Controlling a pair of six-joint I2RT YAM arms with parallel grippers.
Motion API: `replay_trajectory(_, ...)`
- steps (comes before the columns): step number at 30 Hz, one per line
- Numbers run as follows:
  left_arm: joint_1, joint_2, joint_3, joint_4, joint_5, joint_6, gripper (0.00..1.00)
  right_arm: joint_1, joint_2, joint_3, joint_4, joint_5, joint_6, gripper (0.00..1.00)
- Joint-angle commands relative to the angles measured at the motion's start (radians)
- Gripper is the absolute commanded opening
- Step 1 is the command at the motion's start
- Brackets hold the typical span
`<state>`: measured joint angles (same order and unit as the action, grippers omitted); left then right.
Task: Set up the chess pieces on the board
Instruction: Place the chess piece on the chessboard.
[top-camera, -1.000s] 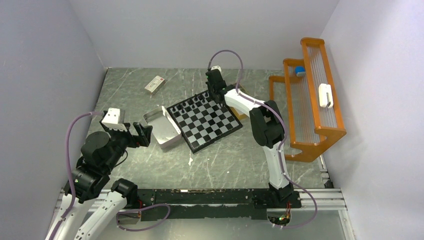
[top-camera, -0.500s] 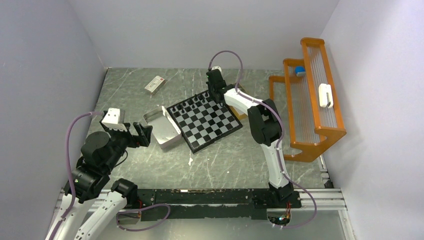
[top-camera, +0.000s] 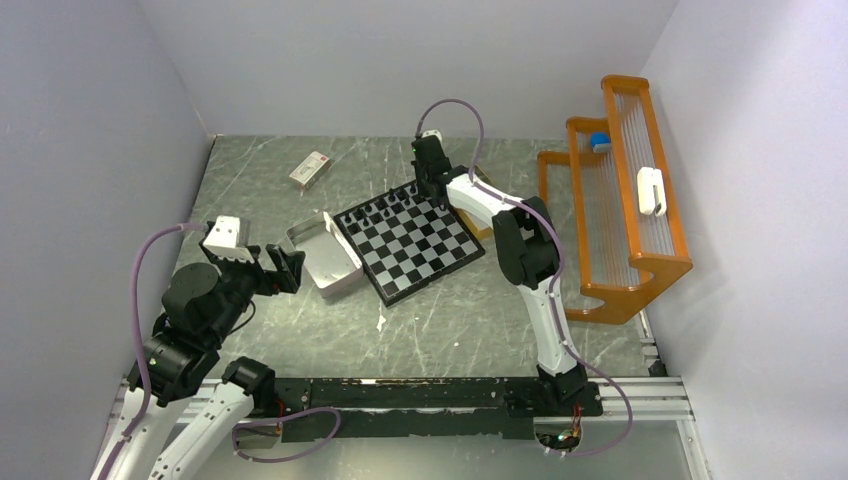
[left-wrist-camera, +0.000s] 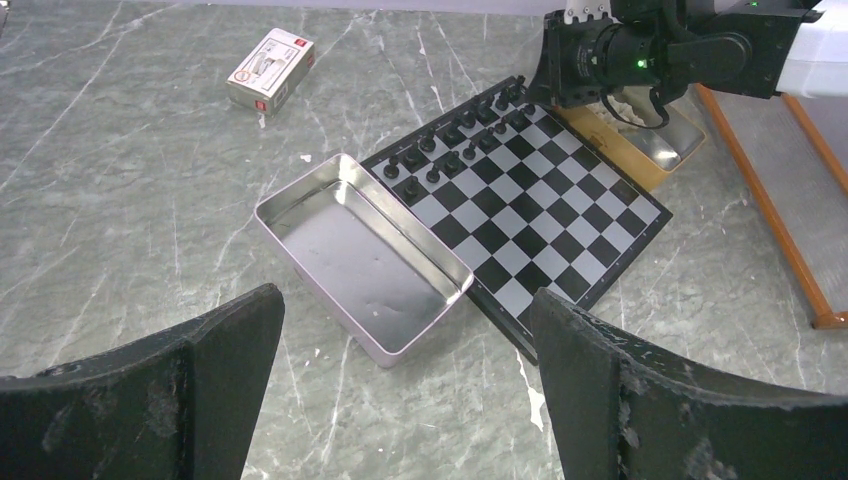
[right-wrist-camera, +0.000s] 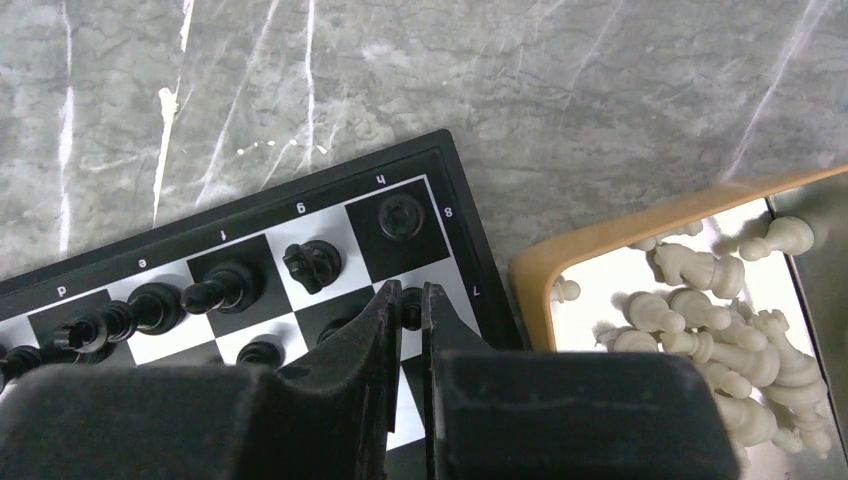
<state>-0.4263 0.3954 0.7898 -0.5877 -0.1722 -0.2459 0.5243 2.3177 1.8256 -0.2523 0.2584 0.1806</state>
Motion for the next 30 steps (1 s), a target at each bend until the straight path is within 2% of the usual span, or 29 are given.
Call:
replay_trajectory(1, 0.012, -0.011, -0.004, 0.037, -0.010, 0.014, 0.97, -0.009, 0.020, 0.024, -0.026, 0.000, 0.011, 0.11)
replay_trajectory(17, 0.012, -0.013, -0.004, 0.037, -0.009, 0.013, 0.97, -0.011, 0.034, 0.072, -0.087, 0.014, 0.019, 0.11)
replay_trajectory(30, 0.012, -0.013, -0.008, 0.039, -0.007, 0.014, 0.97, -0.012, 0.035, 0.122, -0.082, -0.008, 0.008, 0.36)
